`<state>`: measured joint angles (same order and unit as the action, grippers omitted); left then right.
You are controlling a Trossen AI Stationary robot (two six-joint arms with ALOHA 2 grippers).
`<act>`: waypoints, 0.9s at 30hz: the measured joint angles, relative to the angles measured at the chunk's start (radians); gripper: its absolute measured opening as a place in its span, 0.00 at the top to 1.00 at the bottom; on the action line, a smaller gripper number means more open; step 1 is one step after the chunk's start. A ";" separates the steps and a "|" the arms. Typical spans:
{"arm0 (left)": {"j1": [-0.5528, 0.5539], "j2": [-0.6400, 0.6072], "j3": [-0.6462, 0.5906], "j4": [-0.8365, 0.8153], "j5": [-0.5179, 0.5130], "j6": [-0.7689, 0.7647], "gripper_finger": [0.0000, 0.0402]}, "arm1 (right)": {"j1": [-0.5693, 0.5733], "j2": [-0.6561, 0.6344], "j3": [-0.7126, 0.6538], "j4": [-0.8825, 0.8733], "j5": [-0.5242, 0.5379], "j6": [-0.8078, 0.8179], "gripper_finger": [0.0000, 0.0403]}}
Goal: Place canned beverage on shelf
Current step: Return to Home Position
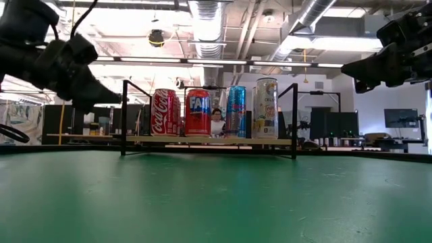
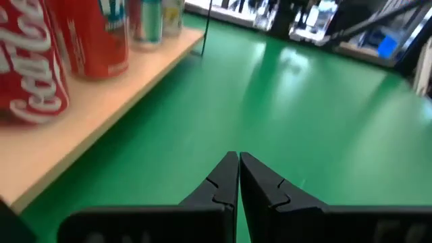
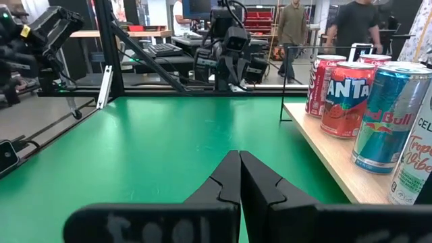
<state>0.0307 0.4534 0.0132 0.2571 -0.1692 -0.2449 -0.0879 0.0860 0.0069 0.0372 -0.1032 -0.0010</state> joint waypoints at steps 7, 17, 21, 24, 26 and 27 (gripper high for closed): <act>0.000 0.000 0.000 -0.154 0.000 0.010 1.00 | 0.000 0.000 -0.001 0.000 0.000 0.000 0.94; 0.000 0.006 0.000 -0.218 0.007 0.017 1.00 | 0.000 0.000 -0.001 0.001 0.000 0.000 0.94; 0.000 0.006 0.000 -0.219 0.007 0.017 1.00 | 0.000 0.000 -0.002 0.001 0.000 0.001 0.94; 0.000 0.006 0.000 -0.219 0.007 0.017 1.00 | 0.000 0.000 -0.002 0.001 0.000 0.001 0.94; 0.000 0.006 0.000 -0.220 0.007 0.017 1.00 | 0.000 0.000 -0.002 0.001 0.000 0.001 0.94; 0.000 0.006 0.000 -0.220 0.007 0.017 1.00 | 0.000 0.000 -0.002 0.001 0.000 0.001 0.94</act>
<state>0.0307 0.4599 0.0132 0.0376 -0.1623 -0.2283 -0.0879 0.0860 0.0051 0.0381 -0.1036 -0.0002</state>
